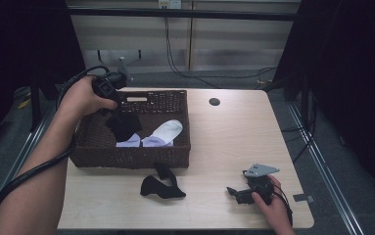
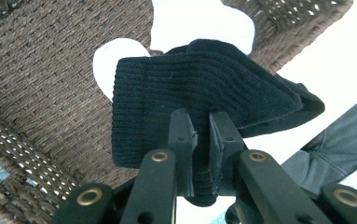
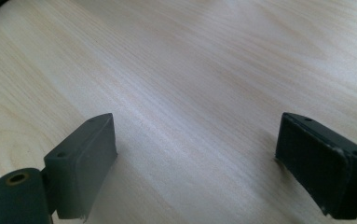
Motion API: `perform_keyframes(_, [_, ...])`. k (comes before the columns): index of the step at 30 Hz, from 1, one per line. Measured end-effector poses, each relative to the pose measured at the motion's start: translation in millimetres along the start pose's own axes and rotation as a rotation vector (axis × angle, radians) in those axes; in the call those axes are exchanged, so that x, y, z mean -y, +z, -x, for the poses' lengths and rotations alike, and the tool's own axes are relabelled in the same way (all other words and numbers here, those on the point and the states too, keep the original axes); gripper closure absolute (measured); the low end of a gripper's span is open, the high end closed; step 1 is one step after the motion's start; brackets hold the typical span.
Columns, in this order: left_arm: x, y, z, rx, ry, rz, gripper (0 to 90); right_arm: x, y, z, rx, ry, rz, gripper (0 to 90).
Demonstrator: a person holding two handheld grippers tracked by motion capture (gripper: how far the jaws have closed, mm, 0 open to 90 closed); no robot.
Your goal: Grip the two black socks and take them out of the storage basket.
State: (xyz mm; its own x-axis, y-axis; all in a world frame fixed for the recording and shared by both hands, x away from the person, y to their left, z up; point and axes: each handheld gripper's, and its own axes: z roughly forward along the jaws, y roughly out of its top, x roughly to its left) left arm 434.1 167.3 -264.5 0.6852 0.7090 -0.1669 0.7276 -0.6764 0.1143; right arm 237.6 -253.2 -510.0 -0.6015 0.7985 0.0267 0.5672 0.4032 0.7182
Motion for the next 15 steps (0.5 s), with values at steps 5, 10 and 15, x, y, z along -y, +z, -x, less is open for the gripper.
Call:
perform_keyframes(5, [1.7,-11.1,5.3,-0.016,0.01,0.001,81.0,0.0,0.0,0.0,0.0,0.0,0.0,11.5])
perform_keyframes(10, [5.0,-16.9,11.3,-0.028,0.021,-0.008,80.9,0.0,0.0,0.1,0.0,0.0,0.0,11.5])
perform_keyframes(15, [8.2,-20.2,18.9,-0.033,0.033,-0.011,81.0,0.0,0.0,0.1,0.0,0.0,0.0,11.5])
